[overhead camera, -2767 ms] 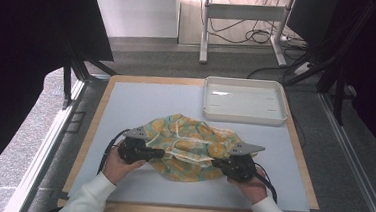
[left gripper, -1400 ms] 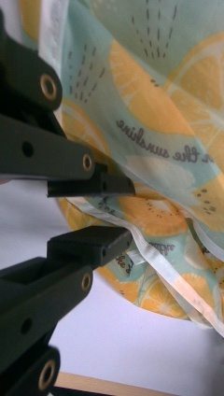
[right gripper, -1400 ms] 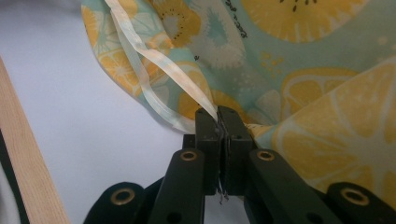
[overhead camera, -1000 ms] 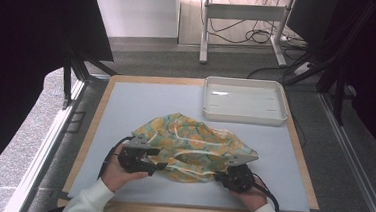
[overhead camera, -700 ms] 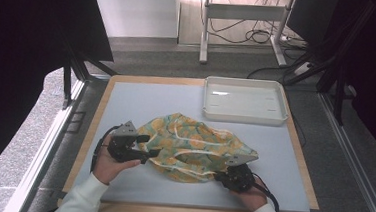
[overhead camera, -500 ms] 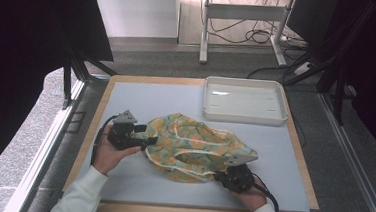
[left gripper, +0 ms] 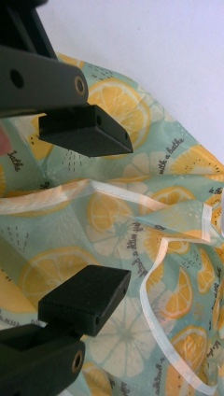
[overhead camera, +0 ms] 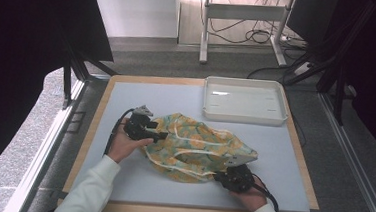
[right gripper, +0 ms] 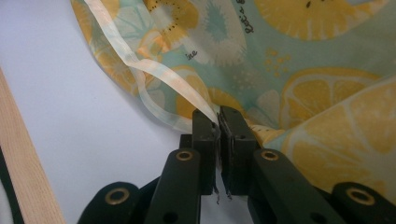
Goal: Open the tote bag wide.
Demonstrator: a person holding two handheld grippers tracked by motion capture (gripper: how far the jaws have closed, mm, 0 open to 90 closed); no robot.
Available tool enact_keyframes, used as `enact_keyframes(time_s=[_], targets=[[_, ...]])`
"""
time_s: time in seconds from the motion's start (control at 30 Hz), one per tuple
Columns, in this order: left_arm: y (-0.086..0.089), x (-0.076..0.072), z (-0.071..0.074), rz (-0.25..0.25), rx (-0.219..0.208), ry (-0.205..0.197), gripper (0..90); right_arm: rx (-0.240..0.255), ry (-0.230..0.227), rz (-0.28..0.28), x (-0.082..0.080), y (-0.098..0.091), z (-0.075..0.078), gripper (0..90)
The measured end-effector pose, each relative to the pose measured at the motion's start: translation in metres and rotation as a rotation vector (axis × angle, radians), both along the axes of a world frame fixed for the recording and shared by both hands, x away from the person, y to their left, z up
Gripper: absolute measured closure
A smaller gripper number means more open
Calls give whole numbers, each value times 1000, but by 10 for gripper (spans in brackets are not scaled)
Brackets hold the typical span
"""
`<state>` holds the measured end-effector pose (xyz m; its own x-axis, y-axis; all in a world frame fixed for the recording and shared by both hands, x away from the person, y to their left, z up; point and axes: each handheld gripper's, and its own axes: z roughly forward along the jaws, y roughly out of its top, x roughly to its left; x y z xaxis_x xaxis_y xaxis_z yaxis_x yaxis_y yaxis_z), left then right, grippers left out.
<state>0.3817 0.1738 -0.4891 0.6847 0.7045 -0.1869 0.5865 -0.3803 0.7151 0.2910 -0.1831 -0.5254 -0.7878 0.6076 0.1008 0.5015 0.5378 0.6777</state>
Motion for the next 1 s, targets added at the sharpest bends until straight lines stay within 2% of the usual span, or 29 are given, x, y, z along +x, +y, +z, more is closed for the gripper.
enact_keyframes(time_s=[0.1, 0.23, 0.3, 0.43, 0.6, 0.7, 0.87, 0.93, 1.0], targets=[[0, 3, -2, -6, -11, 20, 410, 0, -1, -1, 0, 0, 0, 844], [-4, 5, -6, -25, -5, 36, 483, -1, -1, -1, 0, 0, 0, 842], [-6, 5, -8, -42, 12, 34, 548, 0, -1, 0, 0, 0, 0, 842], [-10, 3, -11, -51, 20, 34, 702, 1, 0, 1, 0, 0, 0, 835], [-13, -1, -11, -66, 40, 14, 858, -1, 2, 0, 0, 1, 0, 830], [-14, -3, -9, -69, 37, 4, 900, 0, 1, 1, 0, 1, 0, 828], [-11, -4, -9, -66, 24, -12, 900, 4, 6, 6, 0, 0, 0, 806], [-10, -4, -9, -65, 20, -17, 900, 4, 5, 13, 0, 1, 1, 762], [-9, -5, -8, -64, 18, -19, 900, 24, -14, 33, -3, 0, 4, 678]])
